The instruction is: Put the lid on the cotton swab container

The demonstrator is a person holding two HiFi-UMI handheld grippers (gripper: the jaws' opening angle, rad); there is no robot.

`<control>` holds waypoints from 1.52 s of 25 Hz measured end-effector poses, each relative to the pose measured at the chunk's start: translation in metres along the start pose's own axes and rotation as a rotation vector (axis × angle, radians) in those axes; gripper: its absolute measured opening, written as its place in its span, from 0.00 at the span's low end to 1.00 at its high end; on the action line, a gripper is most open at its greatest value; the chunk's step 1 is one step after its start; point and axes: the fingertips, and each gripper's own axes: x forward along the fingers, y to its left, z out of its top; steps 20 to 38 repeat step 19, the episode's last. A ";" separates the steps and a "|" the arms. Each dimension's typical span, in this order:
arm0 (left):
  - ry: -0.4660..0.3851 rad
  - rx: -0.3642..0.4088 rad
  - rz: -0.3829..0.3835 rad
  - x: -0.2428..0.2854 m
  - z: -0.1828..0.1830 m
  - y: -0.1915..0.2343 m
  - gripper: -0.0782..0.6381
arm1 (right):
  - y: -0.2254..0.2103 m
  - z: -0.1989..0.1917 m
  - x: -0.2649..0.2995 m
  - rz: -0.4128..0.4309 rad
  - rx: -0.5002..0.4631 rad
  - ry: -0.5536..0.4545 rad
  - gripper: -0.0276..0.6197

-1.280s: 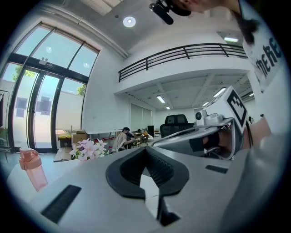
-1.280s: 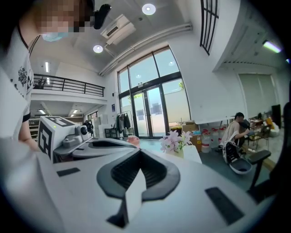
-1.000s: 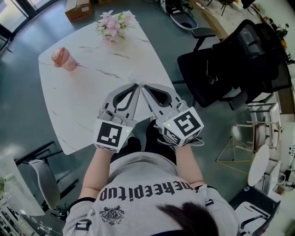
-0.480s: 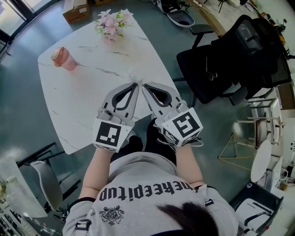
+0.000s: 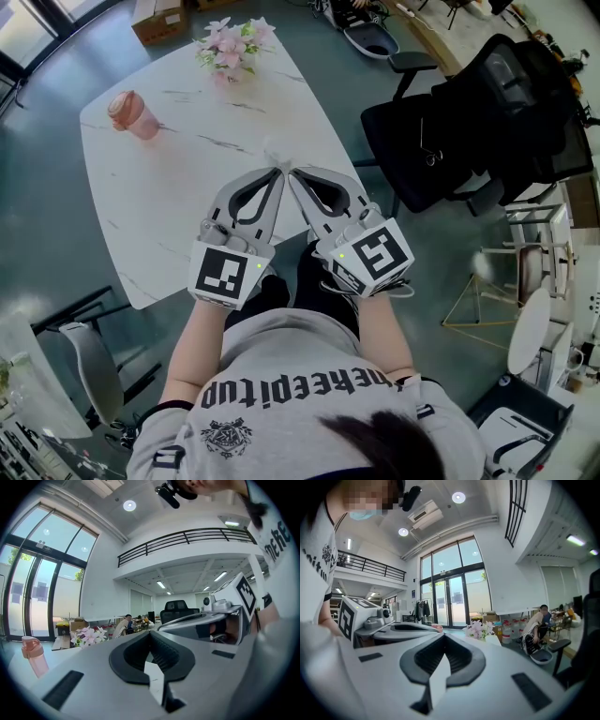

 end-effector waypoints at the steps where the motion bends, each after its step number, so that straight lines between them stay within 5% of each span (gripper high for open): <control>1: -0.001 -0.001 0.000 0.000 0.000 -0.001 0.13 | 0.000 0.000 0.000 0.001 0.002 -0.002 0.06; 38: -0.022 -0.018 -0.012 -0.016 0.003 -0.010 0.13 | 0.010 0.002 -0.011 -0.025 0.008 -0.026 0.06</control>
